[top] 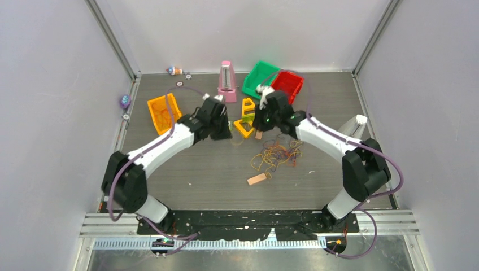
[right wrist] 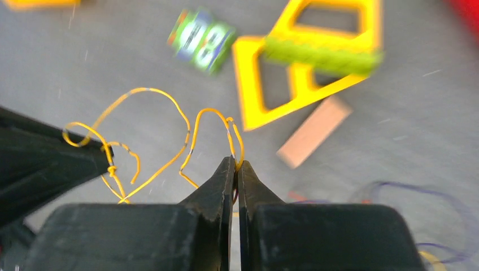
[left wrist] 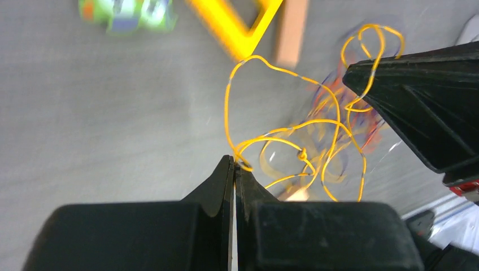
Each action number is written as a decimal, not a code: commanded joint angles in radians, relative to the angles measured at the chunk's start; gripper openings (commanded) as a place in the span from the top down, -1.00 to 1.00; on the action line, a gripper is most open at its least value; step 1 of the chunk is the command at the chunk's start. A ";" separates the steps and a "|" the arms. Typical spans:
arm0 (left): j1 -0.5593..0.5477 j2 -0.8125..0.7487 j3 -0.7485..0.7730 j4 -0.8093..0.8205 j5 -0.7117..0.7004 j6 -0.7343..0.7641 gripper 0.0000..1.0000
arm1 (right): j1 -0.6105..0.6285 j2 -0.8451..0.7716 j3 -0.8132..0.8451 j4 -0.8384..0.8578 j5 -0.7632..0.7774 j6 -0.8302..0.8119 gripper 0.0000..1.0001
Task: Untangle the cables
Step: Place the cable in the bin.
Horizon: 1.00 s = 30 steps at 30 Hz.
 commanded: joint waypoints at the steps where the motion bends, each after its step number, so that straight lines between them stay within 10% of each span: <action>1: 0.013 0.204 0.262 0.088 -0.019 0.030 1.00 | -0.098 0.004 0.201 -0.043 0.115 -0.009 0.90; 22: 0.140 1.126 1.429 0.304 0.025 -0.262 1.00 | -0.346 0.673 1.190 -0.162 0.280 -0.079 0.90; 26: 0.147 1.129 1.391 0.336 0.013 -0.264 0.28 | -0.349 0.740 1.222 -0.077 0.291 -0.084 0.90; 30: 0.149 1.120 1.388 0.351 0.043 -0.258 0.11 | -0.349 0.789 1.256 -0.042 0.281 -0.072 0.90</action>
